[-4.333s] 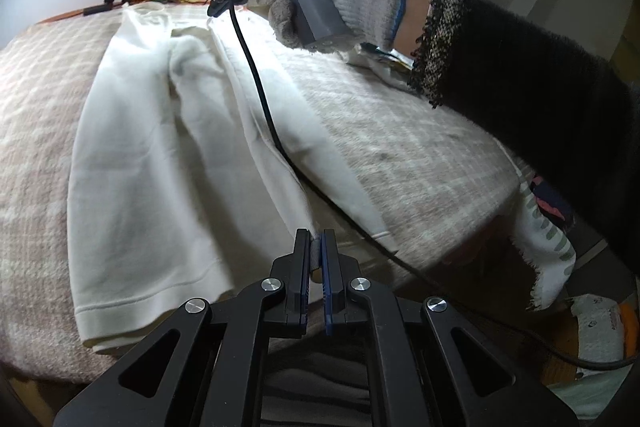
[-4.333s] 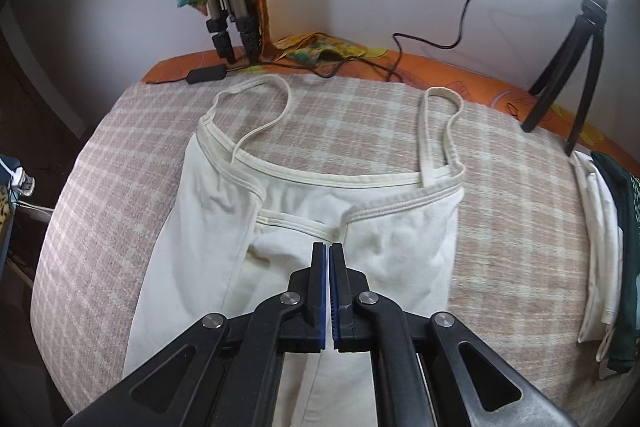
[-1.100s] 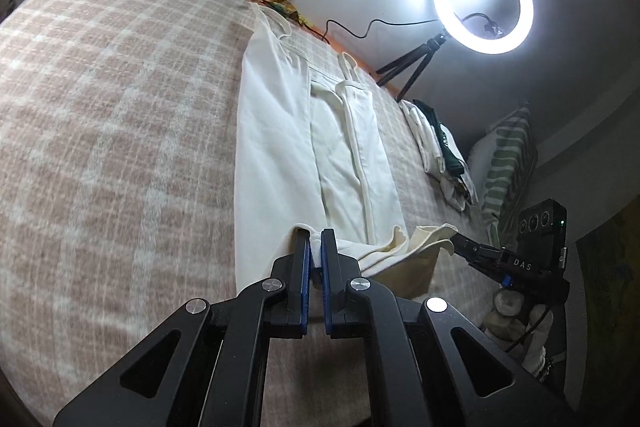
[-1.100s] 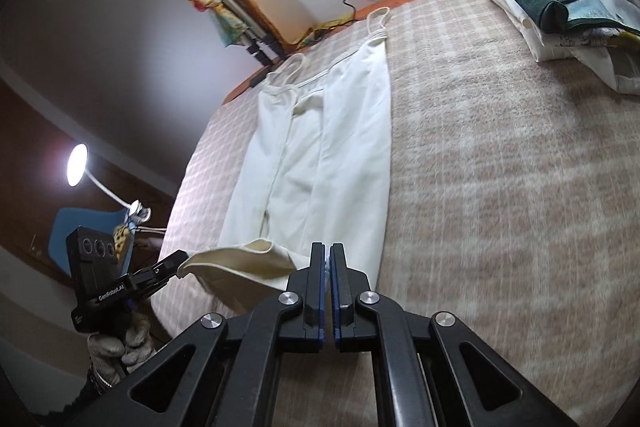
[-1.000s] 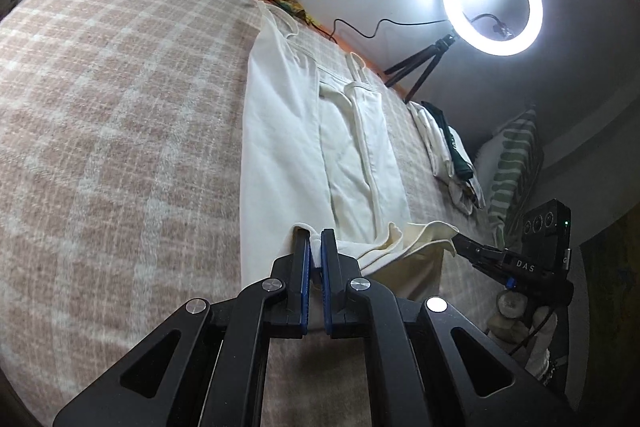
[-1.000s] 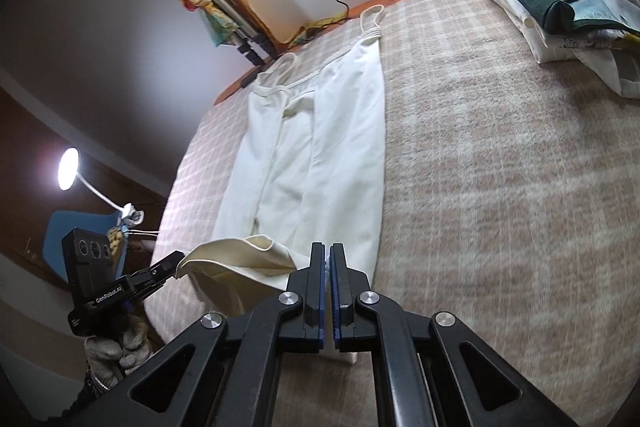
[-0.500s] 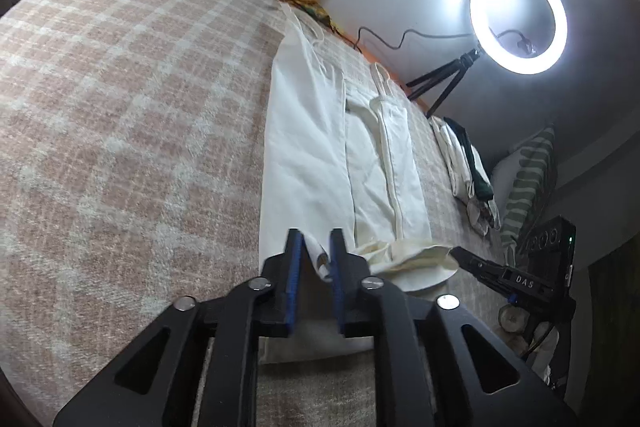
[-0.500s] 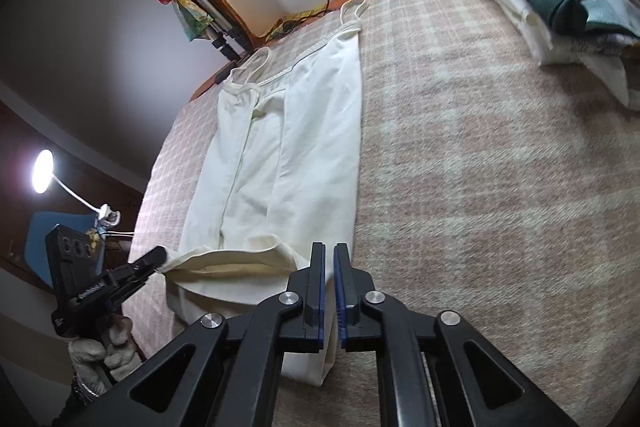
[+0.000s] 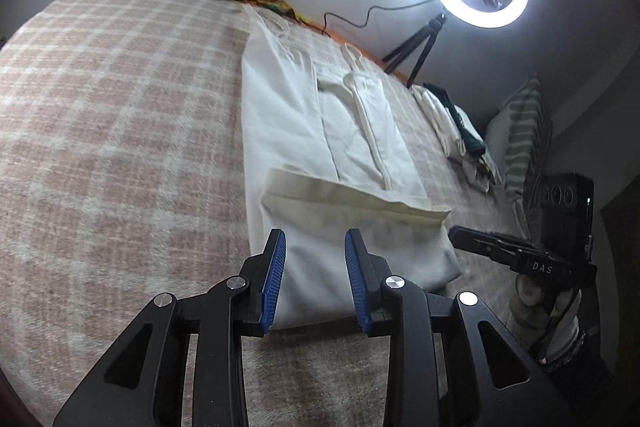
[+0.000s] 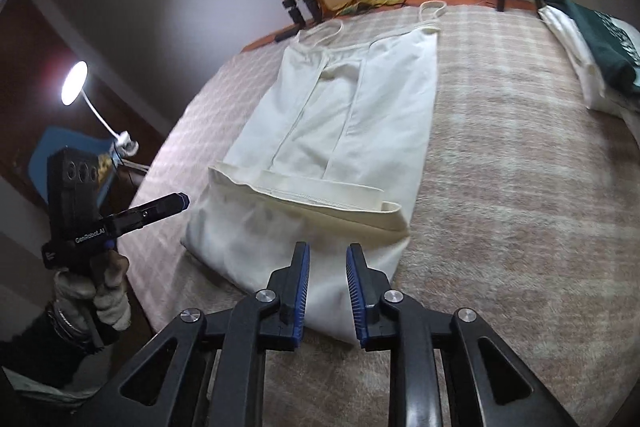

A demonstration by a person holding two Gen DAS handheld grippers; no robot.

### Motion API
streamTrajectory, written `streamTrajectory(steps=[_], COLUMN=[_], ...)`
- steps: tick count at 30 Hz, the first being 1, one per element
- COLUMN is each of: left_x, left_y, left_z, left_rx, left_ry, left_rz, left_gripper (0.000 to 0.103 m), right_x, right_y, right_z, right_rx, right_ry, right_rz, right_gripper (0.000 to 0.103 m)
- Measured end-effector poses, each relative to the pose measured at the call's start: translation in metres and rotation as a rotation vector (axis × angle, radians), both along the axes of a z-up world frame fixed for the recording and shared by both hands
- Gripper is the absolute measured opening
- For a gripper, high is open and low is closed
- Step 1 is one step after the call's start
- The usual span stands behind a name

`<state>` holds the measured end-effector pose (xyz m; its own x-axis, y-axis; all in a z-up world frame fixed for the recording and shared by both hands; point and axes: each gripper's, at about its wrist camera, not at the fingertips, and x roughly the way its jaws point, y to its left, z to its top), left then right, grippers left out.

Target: Fold small clothes

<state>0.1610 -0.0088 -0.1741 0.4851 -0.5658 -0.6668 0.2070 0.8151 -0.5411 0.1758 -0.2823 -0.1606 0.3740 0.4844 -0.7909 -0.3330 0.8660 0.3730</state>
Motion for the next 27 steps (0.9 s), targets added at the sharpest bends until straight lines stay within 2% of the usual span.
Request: streamTrajectory(steps=[6, 8, 11, 12, 14, 15, 16, 21, 24, 26, 27], left_x=[0.015, 0.020, 0.029, 0.033, 0.045, 0.051, 0.059, 0.101, 0.130, 0.149, 0.156], left_y=[-0.007, -0.004, 0.003, 0.005, 0.012, 0.016, 0.019, 0.028, 0.026, 0.027, 0.028], left_z=[-0.010, -0.011, -0.008, -0.008, -0.005, -0.004, -0.004, -0.004, -0.008, -0.012, -0.013], left_rx=[0.025, 0.045, 0.059, 0.056, 0.055, 0.053, 0.049, -0.004, -0.021, -0.044, -0.049], left_ry=[0.022, 0.020, 0.009, 0.006, 0.000, -0.002, -0.003, 0.008, 0.029, 0.043, 0.048], left_rz=[0.041, 0.066, 0.084, 0.089, 0.109, 0.119, 0.129, 0.141, 0.115, 0.122, 0.132], left_gripper=[0.029, 0.029, 0.029, 0.029, 0.029, 0.029, 0.030, 0.047, 0.048, 0.048, 0.048], right_x=[0.026, 0.036, 0.048, 0.052, 0.061, 0.067, 0.072, 0.113, 0.141, 0.161, 0.169], right_y=[0.020, 0.021, 0.017, 0.016, 0.011, 0.007, 0.005, -0.017, -0.029, -0.034, -0.034], right_z=[-0.013, -0.014, -0.009, -0.007, -0.003, -0.002, -0.001, -0.002, -0.005, -0.007, -0.009], right_rx=[-0.128, -0.152, -0.157, -0.153, -0.136, -0.129, -0.125, -0.068, -0.006, 0.030, 0.038], right_ry=[-0.018, -0.025, -0.039, -0.045, -0.070, -0.081, -0.086, -0.084, -0.068, -0.059, -0.053], right_rz=[0.033, 0.028, 0.019, 0.017, 0.005, -0.005, -0.015, -0.088, -0.125, -0.142, -0.149], right_gripper=[0.020, 0.017, 0.018, 0.018, 0.030, 0.033, 0.035, 0.038, 0.045, 0.053, 0.053])
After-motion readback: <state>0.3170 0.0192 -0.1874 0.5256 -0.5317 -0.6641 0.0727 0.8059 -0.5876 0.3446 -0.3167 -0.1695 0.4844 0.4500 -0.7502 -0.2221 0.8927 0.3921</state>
